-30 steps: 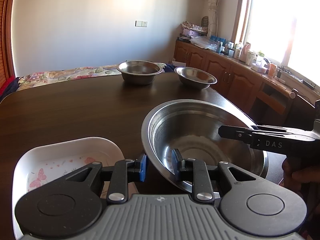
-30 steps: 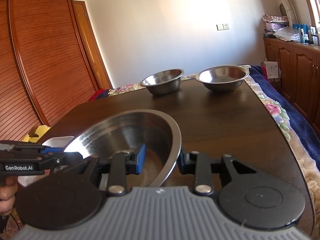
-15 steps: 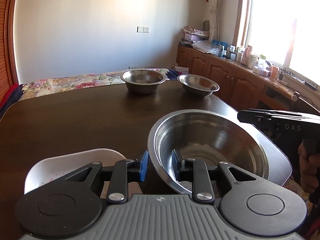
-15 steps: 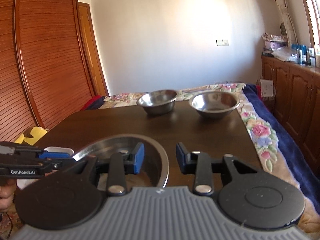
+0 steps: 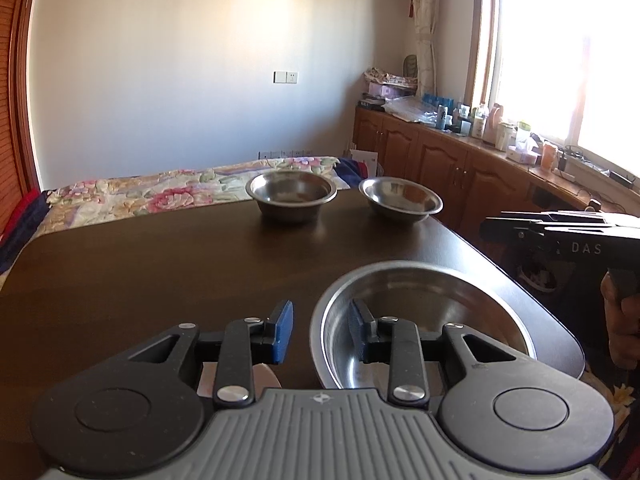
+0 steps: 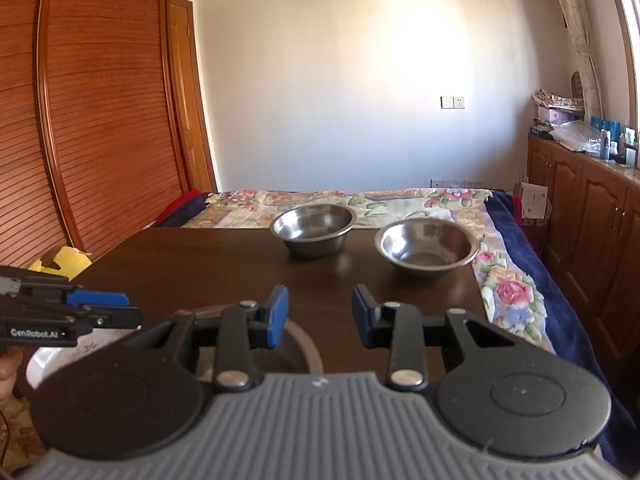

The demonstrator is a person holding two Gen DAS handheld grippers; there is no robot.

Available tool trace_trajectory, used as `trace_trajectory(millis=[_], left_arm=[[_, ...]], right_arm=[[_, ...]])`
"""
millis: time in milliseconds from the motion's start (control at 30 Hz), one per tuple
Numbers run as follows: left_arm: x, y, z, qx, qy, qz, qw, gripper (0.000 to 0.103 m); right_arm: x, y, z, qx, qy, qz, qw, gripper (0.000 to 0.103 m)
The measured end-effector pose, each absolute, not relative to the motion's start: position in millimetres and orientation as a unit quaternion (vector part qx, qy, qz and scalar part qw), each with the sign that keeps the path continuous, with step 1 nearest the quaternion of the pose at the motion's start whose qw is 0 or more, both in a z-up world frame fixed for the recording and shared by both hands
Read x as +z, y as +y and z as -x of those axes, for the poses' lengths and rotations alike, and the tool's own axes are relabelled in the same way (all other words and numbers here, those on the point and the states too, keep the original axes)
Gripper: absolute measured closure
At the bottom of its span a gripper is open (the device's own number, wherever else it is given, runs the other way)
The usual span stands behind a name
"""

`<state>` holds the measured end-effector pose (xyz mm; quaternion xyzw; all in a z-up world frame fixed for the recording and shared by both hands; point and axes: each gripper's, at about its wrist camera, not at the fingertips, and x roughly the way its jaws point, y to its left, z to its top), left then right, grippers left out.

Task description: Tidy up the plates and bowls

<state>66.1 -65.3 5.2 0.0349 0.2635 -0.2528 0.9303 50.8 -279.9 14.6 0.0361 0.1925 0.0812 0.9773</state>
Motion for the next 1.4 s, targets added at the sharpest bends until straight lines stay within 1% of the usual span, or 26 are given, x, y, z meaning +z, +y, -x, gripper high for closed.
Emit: trace_trajectory(millis=[233,400,467,567,900,933,967,1000,1133,1400], left_arm=[[13.6,-71.8,-86.7,-0.253,0.257,-0.051,0.932,0.061],[19.2,-78.5,-100.9,-0.26,0.251,-0.06,0.93,0.049],[21.2,-81.0,-107.4,-0.264,0.249,-0.064,0.93,0.042],[23.8,-84.3,-118.1,-0.263,0.246,-0.069,0.93,0.038],[25.3,-90.7,-167.7,-0.26,0.25,-0.085,0.929,0.037],[24.6,-91.4,-173.8,-0.259,0.253,-0.085,0.928,0.037],[23.3,-92.1,-180.2,-0.258,0.256,-0.086,0.928,0.037],[22.4,-92.9,-186.6,-0.257,0.259,-0.088,0.927,0.037],[15.7,-97.1,-206.3,-0.249,0.265,-0.103,0.926,0.034],[2.4,-103.2,-243.6,-0.248,0.29,-0.089,0.92,0.033]], right_arm=[[29.4,-279.1,-70.1,0.079,0.192,0.004,0.978,0.066],[32.5,-280.5,-88.0,0.078,0.199,0.015,0.977,0.066],[32.5,-280.3,-96.1,0.081,0.202,0.019,0.976,0.065],[32.1,-279.6,-112.7,0.084,0.209,0.028,0.974,0.065],[28.2,-279.3,-174.2,0.1,0.243,0.05,0.964,0.065],[27.2,-280.0,-181.7,0.101,0.248,0.05,0.962,0.063],[25.7,-281.5,-187.7,0.103,0.252,0.05,0.961,0.06],[24.3,-281.5,-192.1,0.104,0.255,0.05,0.96,0.059],[20.4,-277.4,-216.4,0.116,0.274,0.057,0.953,0.059],[8.2,-273.2,-253.1,0.121,0.305,0.045,0.944,0.059]])
